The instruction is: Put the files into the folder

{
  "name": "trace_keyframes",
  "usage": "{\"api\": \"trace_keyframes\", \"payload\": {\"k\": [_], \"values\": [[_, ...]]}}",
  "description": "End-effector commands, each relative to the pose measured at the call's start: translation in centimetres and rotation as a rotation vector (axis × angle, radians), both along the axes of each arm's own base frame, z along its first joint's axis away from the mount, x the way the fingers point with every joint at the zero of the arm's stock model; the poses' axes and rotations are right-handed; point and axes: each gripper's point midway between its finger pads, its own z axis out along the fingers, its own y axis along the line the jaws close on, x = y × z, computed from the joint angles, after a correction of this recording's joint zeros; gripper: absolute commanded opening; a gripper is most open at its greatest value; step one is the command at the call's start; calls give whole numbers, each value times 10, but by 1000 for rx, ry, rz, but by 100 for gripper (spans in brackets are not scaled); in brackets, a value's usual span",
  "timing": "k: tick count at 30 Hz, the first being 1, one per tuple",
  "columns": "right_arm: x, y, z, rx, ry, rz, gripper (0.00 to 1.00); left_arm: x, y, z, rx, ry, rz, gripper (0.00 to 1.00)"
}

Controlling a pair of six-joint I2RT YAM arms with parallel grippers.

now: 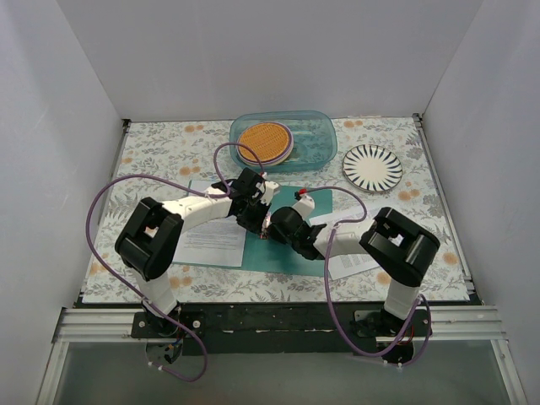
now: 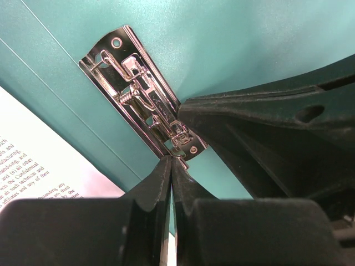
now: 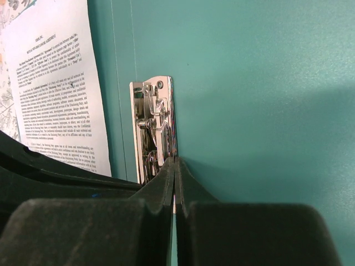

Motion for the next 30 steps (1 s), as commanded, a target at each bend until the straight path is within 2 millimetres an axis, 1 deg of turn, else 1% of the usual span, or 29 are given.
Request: {"api": "trace_keyframes", "payload": {"k": [1,7,9,11,16,18,22,23,27,28,30], "values": [[-114,-91,-109,-387,423,138,1,-6,-2,-26,15,7,-16,0],[-123,-97,-108,-384,436,139,1,-6,1,-30,26,10,-12,0],[-124,-95,-106,-381,437,143,1,-6,2,-32,30,11,-12,0],[-128,-100,-107,-389,448,145,1,-5,2,-32,31,9,-11,0],[-134,-103,-111,-387,462,150,1,-4,3,-33,38,12,-8,0],[-133,-98,-111,-377,463,160,1,-4,3,-34,38,19,-10,0],[-139,-97,-118,-384,491,177,1,-6,1,-36,32,31,-14,0],[-138,-92,-118,-363,483,181,1,-8,2,-37,33,37,-15,0],[-145,-87,-124,-344,504,201,1,-15,3,-48,38,78,-17,0],[-147,-86,-127,-344,512,204,1,-19,4,-54,45,95,-17,0],[-151,-82,-130,-342,526,221,1,-20,5,-58,47,102,-18,0]]}}
